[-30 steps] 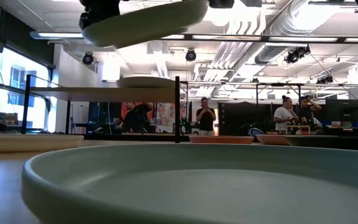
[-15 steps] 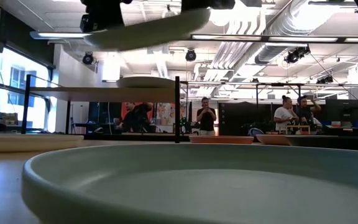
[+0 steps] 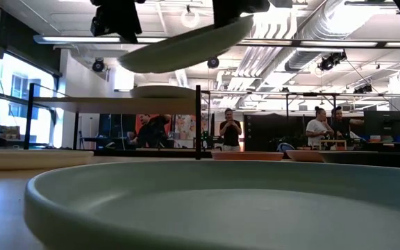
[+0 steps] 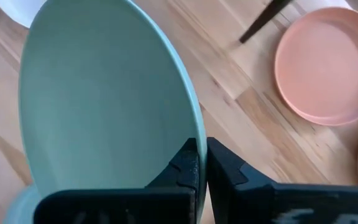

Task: Place and stack plates onto a shelf
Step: Stack the green plate on top of the light blue plate on the shelf

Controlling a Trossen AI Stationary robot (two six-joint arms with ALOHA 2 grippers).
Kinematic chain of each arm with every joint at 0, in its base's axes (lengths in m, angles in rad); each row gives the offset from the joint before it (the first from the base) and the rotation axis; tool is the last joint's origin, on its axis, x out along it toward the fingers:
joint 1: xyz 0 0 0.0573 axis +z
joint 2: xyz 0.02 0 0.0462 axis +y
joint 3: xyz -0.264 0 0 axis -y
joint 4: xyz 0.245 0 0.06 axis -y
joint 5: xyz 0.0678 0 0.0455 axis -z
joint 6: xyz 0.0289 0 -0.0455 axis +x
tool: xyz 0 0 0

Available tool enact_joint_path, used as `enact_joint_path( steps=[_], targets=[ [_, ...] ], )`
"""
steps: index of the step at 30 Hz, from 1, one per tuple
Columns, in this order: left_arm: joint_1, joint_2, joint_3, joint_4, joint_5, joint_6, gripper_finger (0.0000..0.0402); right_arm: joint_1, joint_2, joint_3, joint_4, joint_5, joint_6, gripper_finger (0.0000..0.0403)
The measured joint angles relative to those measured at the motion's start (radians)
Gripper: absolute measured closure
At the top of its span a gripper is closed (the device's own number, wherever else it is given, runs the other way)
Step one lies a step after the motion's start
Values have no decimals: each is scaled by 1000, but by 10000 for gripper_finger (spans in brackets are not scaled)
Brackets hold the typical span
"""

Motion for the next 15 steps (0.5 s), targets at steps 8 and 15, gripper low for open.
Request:
enact_joint_path(
  steps=[8, 15],
  targets=[
    [47, -101, 0, -5, -2, 62, 300, -63, 0, 0, -1, -20, -70, 403],
    [85, -175, 0, -4, -2, 113, 298, -176, 0, 0, 69, -126, -226, 403]
  ],
)
